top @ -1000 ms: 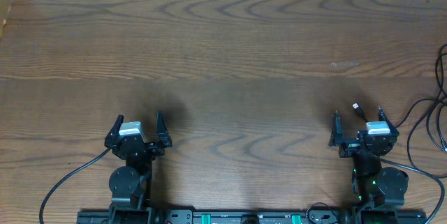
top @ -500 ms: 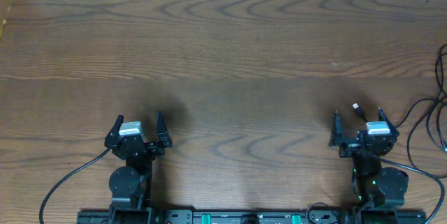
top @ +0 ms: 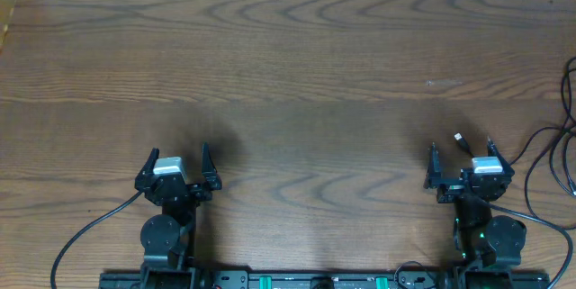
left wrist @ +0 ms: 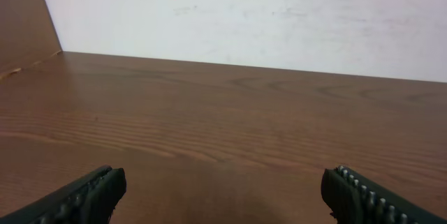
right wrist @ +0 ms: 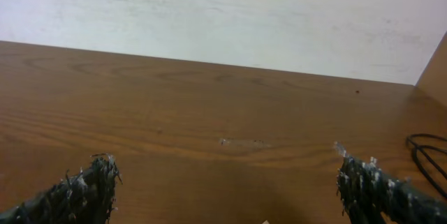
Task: Untangle cables
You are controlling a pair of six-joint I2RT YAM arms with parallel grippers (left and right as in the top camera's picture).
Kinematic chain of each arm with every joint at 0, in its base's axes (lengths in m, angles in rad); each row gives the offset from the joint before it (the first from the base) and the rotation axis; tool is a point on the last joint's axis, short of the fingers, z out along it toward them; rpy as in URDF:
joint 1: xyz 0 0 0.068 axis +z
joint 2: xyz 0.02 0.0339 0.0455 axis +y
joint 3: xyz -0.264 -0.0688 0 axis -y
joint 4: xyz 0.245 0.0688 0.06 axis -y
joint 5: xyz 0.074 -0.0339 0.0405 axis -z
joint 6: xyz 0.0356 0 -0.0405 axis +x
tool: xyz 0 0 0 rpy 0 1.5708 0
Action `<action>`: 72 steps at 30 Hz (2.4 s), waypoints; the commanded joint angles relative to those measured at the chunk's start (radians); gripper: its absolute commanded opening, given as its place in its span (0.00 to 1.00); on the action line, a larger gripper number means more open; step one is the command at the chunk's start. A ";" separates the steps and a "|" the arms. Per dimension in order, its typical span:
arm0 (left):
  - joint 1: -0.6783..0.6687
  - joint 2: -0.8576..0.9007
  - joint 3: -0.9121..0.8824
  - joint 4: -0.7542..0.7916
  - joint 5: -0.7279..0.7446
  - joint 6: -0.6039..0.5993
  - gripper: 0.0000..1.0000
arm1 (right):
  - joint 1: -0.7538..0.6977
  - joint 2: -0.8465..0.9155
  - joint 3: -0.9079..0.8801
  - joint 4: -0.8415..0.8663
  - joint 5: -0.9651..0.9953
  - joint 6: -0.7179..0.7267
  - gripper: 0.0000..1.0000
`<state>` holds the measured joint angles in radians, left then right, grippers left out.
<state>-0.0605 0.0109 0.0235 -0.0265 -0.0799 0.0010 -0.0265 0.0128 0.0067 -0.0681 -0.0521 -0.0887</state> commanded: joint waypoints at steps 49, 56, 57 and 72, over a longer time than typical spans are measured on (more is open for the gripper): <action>0.005 -0.006 -0.019 -0.040 -0.010 0.010 0.95 | 0.008 -0.007 -0.001 -0.003 -0.006 -0.013 0.99; 0.005 -0.006 -0.019 -0.040 -0.010 0.010 0.95 | 0.008 -0.007 -0.001 -0.003 -0.006 -0.013 0.99; 0.005 -0.006 -0.019 -0.040 -0.010 0.010 0.95 | 0.008 -0.007 -0.001 -0.003 -0.006 -0.013 0.99; 0.005 -0.006 -0.019 -0.040 -0.010 0.010 0.95 | 0.008 -0.007 -0.001 -0.003 -0.006 -0.013 0.99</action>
<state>-0.0605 0.0109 0.0235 -0.0265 -0.0799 0.0010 -0.0265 0.0128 0.0067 -0.0681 -0.0521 -0.0891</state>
